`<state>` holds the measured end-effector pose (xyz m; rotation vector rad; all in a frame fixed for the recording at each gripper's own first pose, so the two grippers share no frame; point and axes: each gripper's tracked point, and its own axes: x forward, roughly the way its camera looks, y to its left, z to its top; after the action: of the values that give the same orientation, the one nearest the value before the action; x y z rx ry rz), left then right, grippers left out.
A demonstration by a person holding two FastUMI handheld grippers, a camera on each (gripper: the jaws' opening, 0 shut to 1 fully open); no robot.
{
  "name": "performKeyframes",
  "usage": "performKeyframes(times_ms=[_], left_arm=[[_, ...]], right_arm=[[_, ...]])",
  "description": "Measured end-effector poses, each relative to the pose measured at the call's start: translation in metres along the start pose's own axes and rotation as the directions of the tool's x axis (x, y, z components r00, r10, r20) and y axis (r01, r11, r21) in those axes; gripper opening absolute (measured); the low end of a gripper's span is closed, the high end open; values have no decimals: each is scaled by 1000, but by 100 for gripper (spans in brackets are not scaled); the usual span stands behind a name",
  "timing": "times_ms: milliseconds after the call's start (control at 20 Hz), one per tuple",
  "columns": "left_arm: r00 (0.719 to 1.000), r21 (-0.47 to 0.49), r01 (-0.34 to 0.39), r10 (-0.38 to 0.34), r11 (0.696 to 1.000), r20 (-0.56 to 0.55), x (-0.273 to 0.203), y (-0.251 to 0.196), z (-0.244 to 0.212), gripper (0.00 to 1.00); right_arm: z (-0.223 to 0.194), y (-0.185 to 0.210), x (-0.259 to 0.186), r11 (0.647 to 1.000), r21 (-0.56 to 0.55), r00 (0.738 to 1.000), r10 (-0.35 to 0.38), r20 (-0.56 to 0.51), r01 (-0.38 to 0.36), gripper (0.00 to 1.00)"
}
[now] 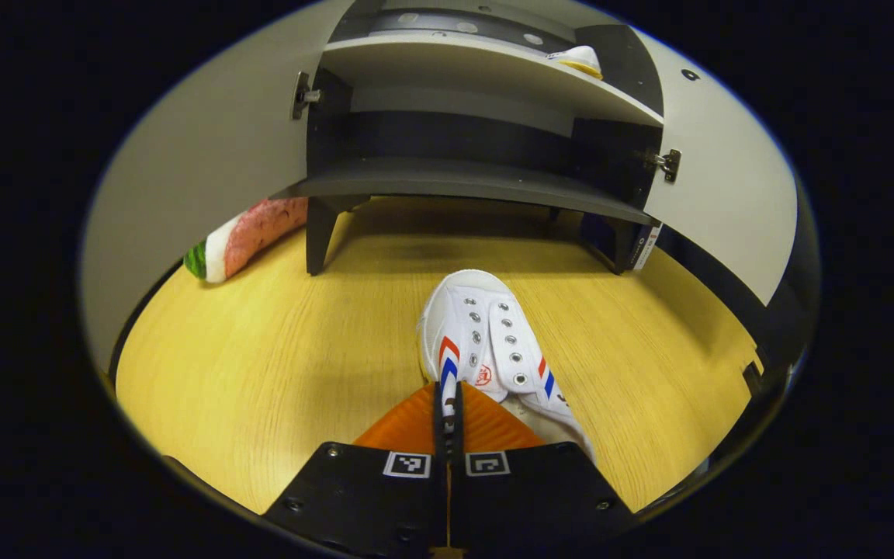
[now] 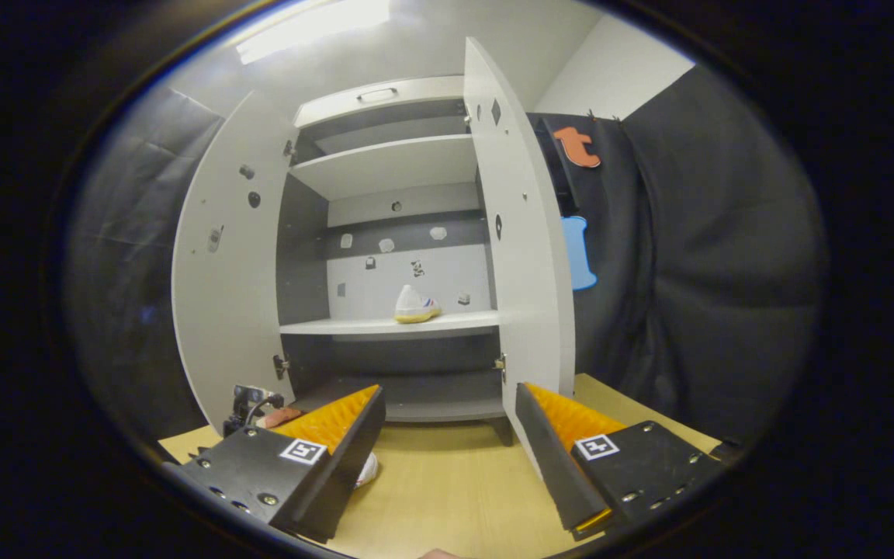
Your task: Grab one shoe with the right hand and put it into the shoe cabinet, grab the other shoe with the left hand and put it into the shoe cabinet; then close the right door with the right hand and the left door with the left hand.
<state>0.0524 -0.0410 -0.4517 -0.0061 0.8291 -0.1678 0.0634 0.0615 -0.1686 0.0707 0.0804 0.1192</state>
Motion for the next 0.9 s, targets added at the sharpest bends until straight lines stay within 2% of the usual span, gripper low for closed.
performKeyframes(times_ms=[100, 150, 300, 500, 700, 900], left_arm=[[999, 9, -1, 1, 1000, 53, -17, -2, 13, 2], [996, 10, -6, 5, 1000, 86, -28, -3, 22, 2], [983, 6, -6, 5, 1000, 181, -68, -2, 55, 2], [956, 7, 3, -5, 1000, 292, -116, -6, 107, 2], [926, 13, 15, -19, 1000, 377, -147, -19, 168, 1], [892, 6, -5, 1, 1000, 451, -163, -23, 233, 1]], right_arm=[[-2, 1, -1, 1000, -1, 1000, 5, -6, -5, 97], [-2, 1, -1, 1000, -1, 1000, 6, -8, -6, 100], [-1, 3, -3, 1000, -5, 1000, 13, -5, -13, 100], [4, 6, -8, 1000, -2, 1000, 22, 8, -22, 100], [8, 15, -15, 999, 1, 999, 50, 18, -50, 100], [17, 20, -25, 997, -14, 996, 77, 39, -77, 100]])
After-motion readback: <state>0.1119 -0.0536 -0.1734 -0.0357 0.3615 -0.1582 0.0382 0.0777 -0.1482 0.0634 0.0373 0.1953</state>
